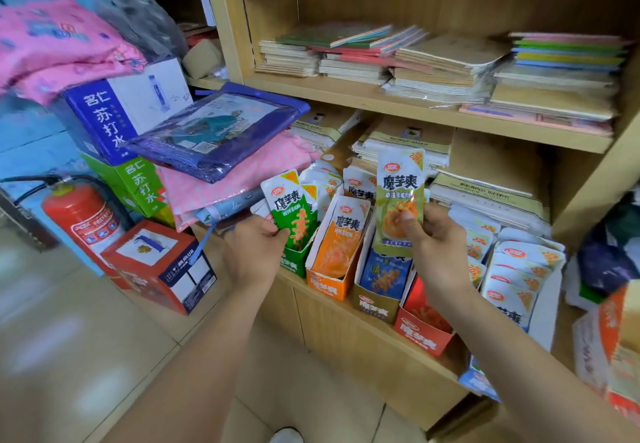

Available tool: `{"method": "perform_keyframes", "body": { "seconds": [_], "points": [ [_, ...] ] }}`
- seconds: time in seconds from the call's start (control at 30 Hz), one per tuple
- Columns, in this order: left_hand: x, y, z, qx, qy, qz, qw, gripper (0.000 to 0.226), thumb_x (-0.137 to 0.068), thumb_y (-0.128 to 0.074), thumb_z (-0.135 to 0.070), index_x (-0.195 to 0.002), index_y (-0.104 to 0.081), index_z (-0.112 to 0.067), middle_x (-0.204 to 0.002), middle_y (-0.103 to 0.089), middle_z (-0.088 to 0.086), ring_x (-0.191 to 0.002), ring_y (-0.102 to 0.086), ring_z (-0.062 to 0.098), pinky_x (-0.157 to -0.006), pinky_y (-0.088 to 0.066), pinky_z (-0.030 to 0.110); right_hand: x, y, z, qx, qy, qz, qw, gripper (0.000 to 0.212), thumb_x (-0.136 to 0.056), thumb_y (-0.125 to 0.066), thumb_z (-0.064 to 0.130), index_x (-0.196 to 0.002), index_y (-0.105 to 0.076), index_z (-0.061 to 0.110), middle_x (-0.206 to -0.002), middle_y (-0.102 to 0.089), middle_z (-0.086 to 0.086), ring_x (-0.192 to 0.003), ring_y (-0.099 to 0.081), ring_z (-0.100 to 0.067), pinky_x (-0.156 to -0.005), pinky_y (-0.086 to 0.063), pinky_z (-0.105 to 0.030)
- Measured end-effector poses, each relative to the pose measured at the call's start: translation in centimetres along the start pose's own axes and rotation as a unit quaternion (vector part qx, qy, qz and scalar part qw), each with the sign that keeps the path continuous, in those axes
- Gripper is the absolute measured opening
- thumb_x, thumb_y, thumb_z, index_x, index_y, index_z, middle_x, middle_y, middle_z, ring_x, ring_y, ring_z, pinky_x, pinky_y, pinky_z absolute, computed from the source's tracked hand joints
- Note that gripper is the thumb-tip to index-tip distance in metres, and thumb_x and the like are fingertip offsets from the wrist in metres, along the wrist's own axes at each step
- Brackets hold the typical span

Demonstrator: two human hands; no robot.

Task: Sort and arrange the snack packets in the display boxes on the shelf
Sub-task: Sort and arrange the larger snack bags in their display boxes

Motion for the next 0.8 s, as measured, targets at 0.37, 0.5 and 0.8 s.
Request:
{"method": "perform_keyframes", "body": {
  "seconds": [0.37, 0.5, 0.8],
  "points": [
    [4.5, -3.3, -6.6, 0.066, -0.26, 0.189, 0.945, 0.034, -0.091, -0.07, -0.029, -0.124, -0.064, -0.028, -0.118, -0.064, -0.012, -0.108, -0.056, 0.009, -0.094, -0.049, 0.034, 0.2, 1.3, 0.7, 0.004, -0.018, 0.025, 1.0, 0.015, -0.098, -0.061, 0.016, -0.107, -0.073, 0.015, -0.101, -0.077, 0.001, -0.095, -0.073, -0.018, -0.089, -0.058, -0.045],
    [4.8, -5.3, -7.6, -0.021, -0.296, 0.24, 0.924, 0.054, -0.099, -0.055, -0.038, -0.151, -0.04, -0.033, -0.152, -0.042, -0.012, -0.138, -0.032, 0.016, -0.113, -0.031, 0.036, -0.1, 2.6, 1.4, -0.005, -0.001, 0.007, 1.0, 0.008, -0.094, -0.066, 0.01, -0.1, -0.071, 0.009, -0.09, -0.078, -0.002, -0.085, -0.075, -0.018, -0.078, -0.06, -0.031],
    [1.5, -7.0, -8.9, -0.098, -0.268, 0.262, 0.922, 0.058, -0.103, -0.045, -0.032, -0.156, -0.022, -0.041, -0.161, -0.03, -0.016, -0.136, -0.028, 0.019, -0.105, -0.025, 0.043, -0.9, 5.5, 3.0, 0.044, 0.05, -0.046, 0.997, 0.005, -0.095, -0.067, 0.017, -0.096, -0.067, 0.012, -0.09, -0.078, 0.0, -0.086, -0.075, -0.014, -0.08, -0.058, -0.033]
  ]
}}
Point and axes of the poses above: each hand's wrist, its own x-axis away from the middle knuckle, its own y-axis out of the back of the hand, z = x × y, the point moved 4 cm from there along -x, towards the middle knuckle
